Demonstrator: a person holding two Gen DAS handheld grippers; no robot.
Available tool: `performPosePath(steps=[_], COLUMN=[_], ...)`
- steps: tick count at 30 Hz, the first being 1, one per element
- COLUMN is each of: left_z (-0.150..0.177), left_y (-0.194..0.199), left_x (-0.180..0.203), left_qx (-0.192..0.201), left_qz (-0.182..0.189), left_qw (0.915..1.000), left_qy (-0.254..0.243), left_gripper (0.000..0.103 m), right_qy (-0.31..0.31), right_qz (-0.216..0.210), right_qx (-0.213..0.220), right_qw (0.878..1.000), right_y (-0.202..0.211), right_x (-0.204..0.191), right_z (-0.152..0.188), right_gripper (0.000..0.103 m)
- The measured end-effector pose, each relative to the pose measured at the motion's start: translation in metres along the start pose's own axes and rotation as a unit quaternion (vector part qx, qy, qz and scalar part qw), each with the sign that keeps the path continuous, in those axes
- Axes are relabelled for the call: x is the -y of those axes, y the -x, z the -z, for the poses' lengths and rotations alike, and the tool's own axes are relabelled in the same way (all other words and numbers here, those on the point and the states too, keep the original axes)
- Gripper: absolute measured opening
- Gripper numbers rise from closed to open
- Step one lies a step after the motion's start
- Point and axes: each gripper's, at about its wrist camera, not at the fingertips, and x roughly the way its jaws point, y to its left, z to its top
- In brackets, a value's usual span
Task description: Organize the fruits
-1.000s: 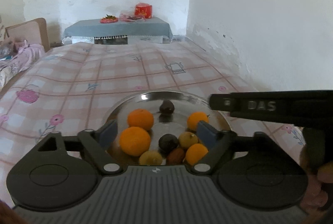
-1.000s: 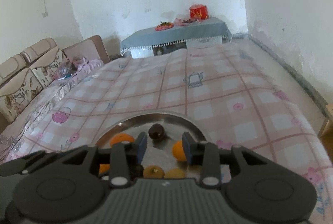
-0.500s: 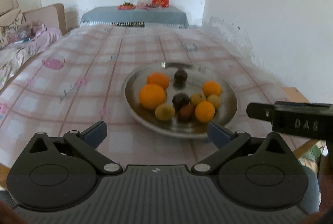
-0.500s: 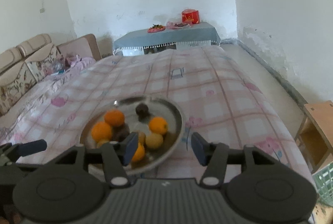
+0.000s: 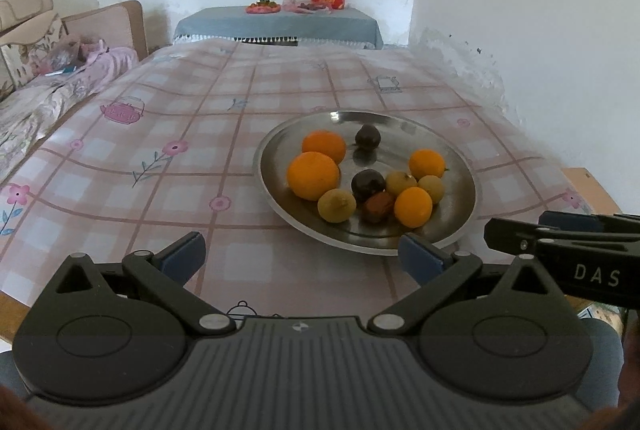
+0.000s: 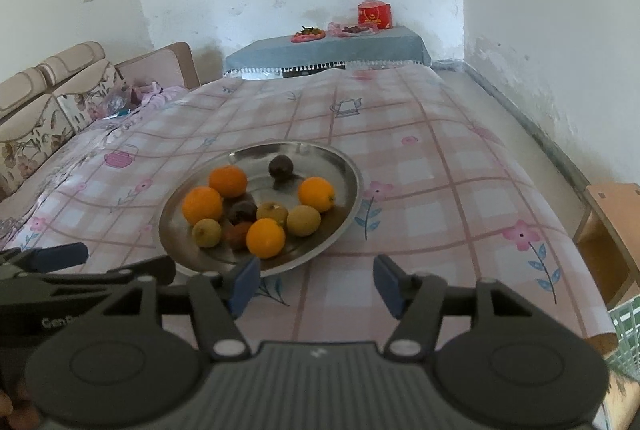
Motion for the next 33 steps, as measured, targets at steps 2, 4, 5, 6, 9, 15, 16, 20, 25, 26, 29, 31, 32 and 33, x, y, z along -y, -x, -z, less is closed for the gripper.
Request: performPosePath(steps=[2, 4, 5, 6, 9, 15, 16, 20, 25, 26, 29, 31, 32, 33], left_z=[0.0004, 0.0003, 0.0001, 0.0001, 0.0014, 0.0021, 0.0023, 0.0033, 0.0034, 0.0035, 0.004, 0.0038, 0.0039, 0.0036], left_y=[0.0008, 0.0035, 0.0018, 0.0008, 0.0023, 0.0037, 0.0037, 0.0035, 0.0048, 0.005, 0.0049, 0.0047, 0.0048, 0.0048], left_x=[0.0005, 0.002, 0.0015, 0.0017, 0.0029, 0.0033, 0.0034, 0.0034, 0.0035, 0.0032, 0.0038, 0.0039, 0.0039, 0.004], left_qx=[-0.001, 0.0, -0.001, -0.001, -0.004, -0.006, -0.006, -0.009, -0.007, -0.007, -0.008, -0.009, -0.009, -0.01], left_qz=[-0.002, -0.005, -0.005, -0.007, -0.009, -0.012, -0.013, -0.015, -0.017, -0.017, -0.018, -0.017, -0.017, -0.017], left_qw=[1.0, 1.0, 1.0, 1.0, 0.9999, 0.9999, 0.9999, 0.9998, 0.9998, 0.9998, 0.9998, 0.9998, 0.9998, 0.9998], left_qy=[-0.001, -0.003, -0.003, -0.004, -0.005, -0.006, -0.006, -0.007, -0.009, -0.009, -0.008, -0.007, -0.007, -0.007], left_gripper=[0.103, 0.103, 0.103, 0.103, 0.103, 0.103, 0.103, 0.103, 0.103, 0.103, 0.103, 0.103, 0.103, 0.103], right_qy=[-0.002, -0.001, -0.001, -0.001, -0.001, -0.002, -0.001, -0.001, -0.001, -0.001, -0.001, 0.0, -0.001, -0.001], right_qz=[0.0, 0.0, 0.0, 0.0, 0.001, -0.001, -0.001, -0.002, -0.001, -0.001, -0.001, -0.001, -0.001, -0.002], right_qx=[-0.003, -0.004, -0.005, -0.005, -0.007, -0.01, -0.01, -0.012, -0.013, -0.012, -0.013, -0.013, -0.014, -0.014], right_qw=[1.0, 1.0, 1.0, 1.0, 1.0, 1.0, 1.0, 1.0, 1.0, 1.0, 1.0, 1.0, 1.0, 1.0], right_y=[-0.0017, -0.0022, -0.0026, -0.0025, -0.0037, -0.0063, -0.0069, -0.0078, -0.0086, -0.0087, -0.0088, -0.0089, -0.009, -0.009], right_x=[0.0008, 0.0006, 0.0006, 0.0004, 0.0005, -0.0001, -0.0003, 0.0001, 0.0002, 0.0005, 0.0003, 0.0004, 0.0007, 0.0006], right_z=[0.0005, 0.0011, 0.0007, 0.0005, 0.0013, 0.0011, 0.001, 0.0014, 0.0014, 0.0013, 0.0013, 0.0014, 0.0013, 0.0013], right_gripper=[0.062, 0.062, 0.062, 0.062, 0.062, 0.062, 0.062, 0.062, 0.062, 0.062, 0.062, 0.062, 0.062, 0.062])
